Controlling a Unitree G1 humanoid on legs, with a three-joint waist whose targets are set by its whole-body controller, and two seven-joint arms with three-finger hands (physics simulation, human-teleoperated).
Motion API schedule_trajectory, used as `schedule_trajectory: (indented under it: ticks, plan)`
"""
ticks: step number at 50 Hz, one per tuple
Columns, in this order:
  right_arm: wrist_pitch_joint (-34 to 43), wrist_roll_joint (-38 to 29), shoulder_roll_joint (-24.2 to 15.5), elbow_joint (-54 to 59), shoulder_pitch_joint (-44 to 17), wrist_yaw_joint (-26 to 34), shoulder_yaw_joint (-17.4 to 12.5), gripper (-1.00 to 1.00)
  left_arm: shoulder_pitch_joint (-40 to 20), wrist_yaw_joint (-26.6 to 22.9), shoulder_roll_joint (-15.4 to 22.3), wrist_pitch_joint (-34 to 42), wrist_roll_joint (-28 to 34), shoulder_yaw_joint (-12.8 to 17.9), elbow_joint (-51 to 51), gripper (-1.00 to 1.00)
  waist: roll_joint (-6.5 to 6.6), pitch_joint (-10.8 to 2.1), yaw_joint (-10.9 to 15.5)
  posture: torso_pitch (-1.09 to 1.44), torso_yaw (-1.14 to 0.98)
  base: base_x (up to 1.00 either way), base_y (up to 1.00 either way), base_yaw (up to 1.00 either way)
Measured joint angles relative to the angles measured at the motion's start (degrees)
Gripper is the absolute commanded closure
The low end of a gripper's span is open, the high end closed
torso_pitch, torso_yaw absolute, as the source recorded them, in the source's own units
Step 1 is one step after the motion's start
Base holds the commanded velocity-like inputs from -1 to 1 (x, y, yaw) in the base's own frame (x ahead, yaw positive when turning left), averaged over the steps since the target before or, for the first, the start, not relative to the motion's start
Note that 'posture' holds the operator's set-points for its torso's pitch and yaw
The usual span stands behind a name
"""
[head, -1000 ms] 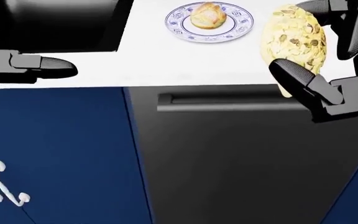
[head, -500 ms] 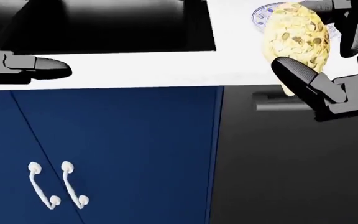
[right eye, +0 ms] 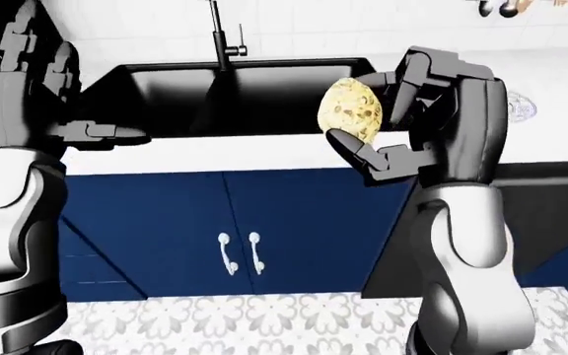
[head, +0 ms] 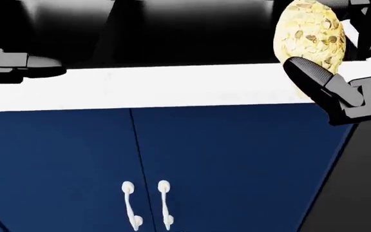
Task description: Place the pastries on the plates.
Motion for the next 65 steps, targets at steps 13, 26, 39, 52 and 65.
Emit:
schedule_trajectory:
  ticks: [13,26,39,52,65]
  plan:
    - [0.2,-0.4,0.2,1.0,-1.3,0.3,1.1,1.00,-0.4,0.4,0.8,0.3,0.0,0.6,0.7,-1.00,-1.27,0.91,3.4,0.00,0.00,0.06,0.93,0.00]
    - [-1.2,-0.6,0.8,0.3,0.0,0.8,0.9,1.00,-0.4,0.0,0.7,-1.1,0.6,0.4,0.5,-1.00,3.84,0.06,1.7,0.00,0.00,0.06,0.93,0.00]
    - [-1.6,-1.0,0.7,0.5,0.8,1.3,0.8,1.00,0.1,0.2,-0.1,-1.3,0.9,-0.2,0.7,-1.00,-1.85,0.54,0.8,0.00,0.00,0.06,0.89,0.00]
    - [-0.7,2.3,0.7,1.5,0.1,0.1,1.0,1.00,0.5,0.4,0.6,-0.6,1.6,1.1,2.6,-1.00,1.34,1.38,2.4,0.00,0.00,0.02,0.16,0.00]
    - [-1.0,0.5,0.6,1.1,1.4,0.4,0.5,1.00,0.5,0.0,0.0,-1.7,1.4,-0.2,1.2,-1.00,-3.34,0.71,1.4,0.00,0.00,0.00,0.46,0.00]
